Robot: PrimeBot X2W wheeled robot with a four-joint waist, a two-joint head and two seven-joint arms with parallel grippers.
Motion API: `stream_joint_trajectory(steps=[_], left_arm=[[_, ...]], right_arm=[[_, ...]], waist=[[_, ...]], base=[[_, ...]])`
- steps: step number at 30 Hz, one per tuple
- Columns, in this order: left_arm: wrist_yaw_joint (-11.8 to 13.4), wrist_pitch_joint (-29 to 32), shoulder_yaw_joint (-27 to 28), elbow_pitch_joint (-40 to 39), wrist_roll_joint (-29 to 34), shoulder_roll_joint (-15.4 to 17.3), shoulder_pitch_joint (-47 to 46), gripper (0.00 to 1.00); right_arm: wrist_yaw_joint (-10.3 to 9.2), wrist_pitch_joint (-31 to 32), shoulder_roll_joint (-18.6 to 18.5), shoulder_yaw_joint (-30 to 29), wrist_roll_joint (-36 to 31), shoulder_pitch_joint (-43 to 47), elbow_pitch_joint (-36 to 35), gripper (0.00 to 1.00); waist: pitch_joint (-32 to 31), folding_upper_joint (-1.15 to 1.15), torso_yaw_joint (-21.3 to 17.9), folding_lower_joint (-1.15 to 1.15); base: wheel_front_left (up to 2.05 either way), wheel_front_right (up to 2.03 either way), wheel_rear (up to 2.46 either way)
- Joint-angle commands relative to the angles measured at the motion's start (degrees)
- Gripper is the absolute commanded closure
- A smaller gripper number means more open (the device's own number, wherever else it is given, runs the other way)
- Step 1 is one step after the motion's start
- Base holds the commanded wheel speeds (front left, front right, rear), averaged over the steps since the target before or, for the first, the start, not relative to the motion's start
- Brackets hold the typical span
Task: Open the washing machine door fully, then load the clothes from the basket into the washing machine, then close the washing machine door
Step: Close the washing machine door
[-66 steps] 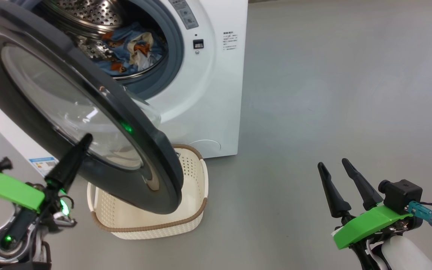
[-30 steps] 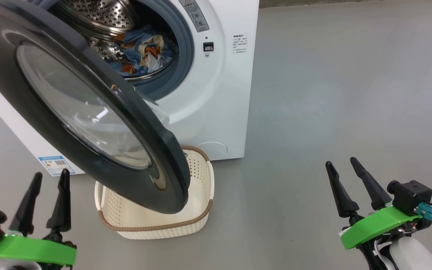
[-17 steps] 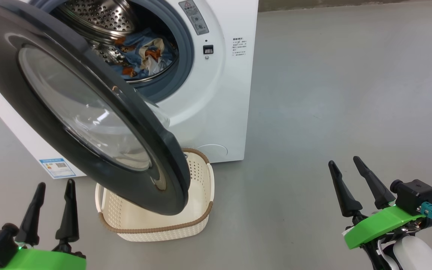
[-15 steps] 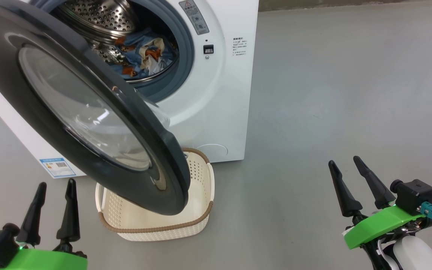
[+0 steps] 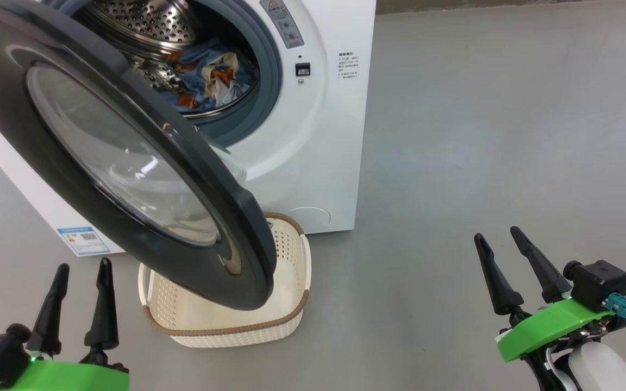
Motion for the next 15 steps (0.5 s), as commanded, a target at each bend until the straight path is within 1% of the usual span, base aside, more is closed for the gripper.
stream_joint_trajectory(steps=[1,15], left_arm=[[-0.12,-0.37,2.19,-1.41,1.02,1.36,-0.46,0.00],[-0.12,-0.37,2.23,-1.11,1.29,0.94,-0.87,0.00]], right_arm=[[0.31,-0.46,-0.65,1.23,-0.02,-0.65,-1.29,0.00],[0.31,-0.46,-0.58,0.84,-0.07,-0.72,-1.32,0.00]], waist=[[0.04,0.00,0.00,0.00],[0.40,0.00,0.45,0.00]], base=[[0.00,0.00,0.00],[0.00,0.00,0.00]])
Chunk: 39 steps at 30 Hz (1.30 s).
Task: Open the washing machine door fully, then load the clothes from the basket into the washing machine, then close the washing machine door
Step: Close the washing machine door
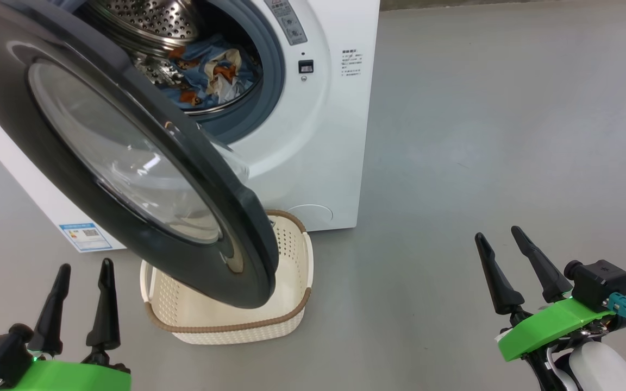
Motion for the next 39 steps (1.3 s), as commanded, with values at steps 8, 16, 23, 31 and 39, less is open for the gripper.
stream_joint_trajectory(steps=[8,16,23,31,39], left_arm=[[-0.12,-0.37,1.94,-1.22,0.30,1.16,-1.10,0.00],[-0.12,-0.37,1.46,-1.03,0.21,0.95,-1.09,0.00],[-0.12,-0.37,1.22,-0.71,0.14,0.68,-0.78,0.00],[-0.12,-0.37,0.84,-0.37,0.01,0.86,-0.86,0.00],[-0.12,-0.37,0.45,-0.09,-0.44,0.74,-0.63,0.00]], right_arm=[[0.31,-0.46,-0.59,0.47,0.14,-0.60,-1.68,1.00],[0.31,-0.46,-0.30,0.86,-0.39,-0.82,-2.26,1.00],[0.31,-0.46,0.41,3.67,-0.75,-2.86,-1.83,1.00],[0.31,-0.46,0.39,6.15,-0.25,-7.19,0.65,1.00],[0.31,-0.46,1.07,4.81,2.17,-9.15,-3.19,1.00]], waist=[[0.22,0.00,1.00,0.00],[0.01,0.00,4.09,0.00],[-0.41,0.00,7.62,0.00],[-0.71,0.00,12.78,0.00],[-0.90,0.00,16.94,0.00]], base=[[0.00,0.00,0.00],[0.00,0.00,0.00],[0.00,0.00,0.00],[0.00,0.00,0.00],[0.00,0.00,0.00]])
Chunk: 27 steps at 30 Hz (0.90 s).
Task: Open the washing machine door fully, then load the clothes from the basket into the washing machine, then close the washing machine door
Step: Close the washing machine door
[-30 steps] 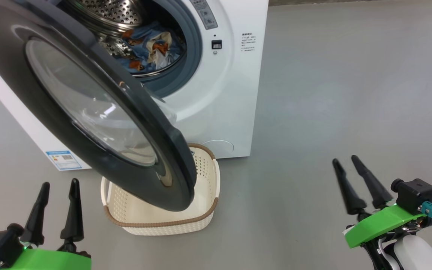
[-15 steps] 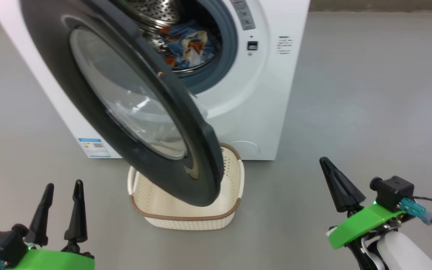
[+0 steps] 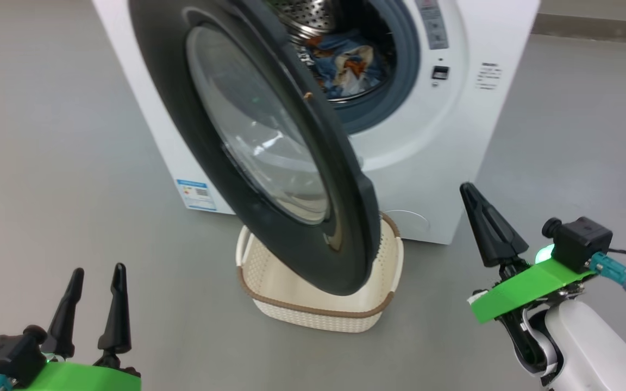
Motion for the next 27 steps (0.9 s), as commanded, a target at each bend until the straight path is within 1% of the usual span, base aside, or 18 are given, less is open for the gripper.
stream_joint_trajectory(steps=[1,4,10,16,19,22,25,27], left_arm=[[-0.12,-0.37,1.86,-1.00,-0.41,1.11,-0.59,0.00],[-0.12,-0.37,1.61,-0.83,-0.51,0.88,-0.45,0.00],[-0.12,-0.37,1.62,-0.64,-0.62,0.75,-0.18,0.00],[-0.12,-0.37,1.87,-0.65,-0.62,0.78,0.02,0.00],[-0.12,-0.37,1.77,-0.63,-0.66,0.59,0.04,0.00],[-0.12,-0.37,1.60,-0.59,-0.73,0.33,0.00,0.00],[-0.12,-0.37,1.60,-0.57,-0.82,0.19,-0.04,0.00],[-0.12,-0.37,1.70,-0.55,-0.90,0.10,-0.04,0.00]], right_arm=[[0.31,-0.46,-0.35,0.65,0.54,-1.87,-2.19,1.00],[0.31,-0.46,-0.35,0.73,1.65,-2.79,-6.77,1.00],[0.31,-0.46,-0.34,1.94,0.83,-3.45,-14.54,1.00],[0.31,-0.46,0.62,4.90,0.77,-3.30,-20.69,1.00],[0.31,-0.46,0.44,8.42,0.95,-3.82,-21.39,1.00],[0.31,-0.46,0.03,11.63,0.64,-4.46,-20.43,1.00],[0.31,-0.46,-1.28,15.24,-0.39,-5.12,-17.50,1.00],[0.31,-0.46,-1.61,16.92,0.17,-5.08,-14.95,1.00]], waist=[[-0.21,0.00,1.67,0.00],[-0.53,0.00,3.01,0.00],[-1.11,0.00,4.56,0.00],[-1.33,0.00,5.64,0.00],[-1.24,0.00,6.10,0.00],[-1.11,0.00,6.58,0.00],[-0.92,0.00,7.03,0.00],[-0.75,0.00,7.28,0.00]], base=[[0.00,0.00,0.00],[0.00,0.00,0.00],[0.00,0.00,0.00],[0.00,0.00,0.00],[0.00,0.00,0.00],[0.00,0.00,0.00],[0.00,0.00,0.00],[0.00,0.00,0.00]])
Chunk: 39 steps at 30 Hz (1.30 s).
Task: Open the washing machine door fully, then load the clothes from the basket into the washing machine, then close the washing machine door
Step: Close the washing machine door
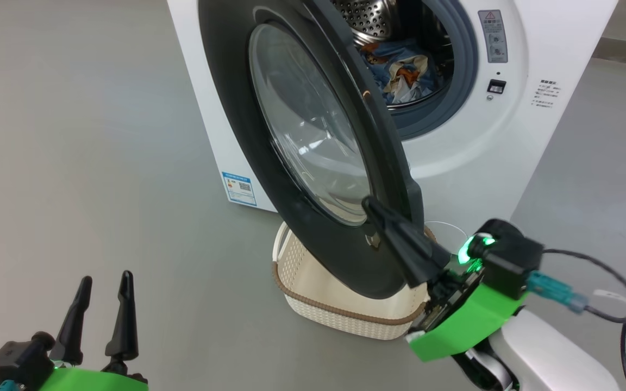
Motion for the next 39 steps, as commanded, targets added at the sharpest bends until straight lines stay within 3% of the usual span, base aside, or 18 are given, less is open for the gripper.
stream_joint_trajectory(steps=[1,20,31,39], left_arm=[[-0.12,-0.37,2.03,-1.10,-0.62,1.20,-0.92,0.00],[-0.12,-0.37,3.03,-1.04,-0.59,0.92,-1.29,0.00],[-0.12,-0.37,3.27,-1.41,-0.75,0.86,-1.57,0.00],[-0.12,-0.37,2.97,-1.59,-1.10,0.91,-2.43,0.00]], right_arm=[[0.26,-0.45,-0.10,1.37,-0.06,-1.06,0.37,1.00],[0.26,-0.45,-1.96,12.02,3.87,-4.08,19.35,1.00],[0.26,-0.45,-2.44,10.56,4.67,-6.26,24.13,1.00],[0.26,-0.45,-3.78,5.79,4.05,-7.45,25.03,1.00]], waist=[[0.21,0.00,0.27,0.00],[1.36,0.00,1.42,0.00],[2.97,0.00,1.76,0.00],[5.67,0.00,1.74,0.00]], base=[[0.00,0.00,0.00],[0.00,0.00,0.00],[0.00,0.00,0.00],[0.00,0.00,0.00]])
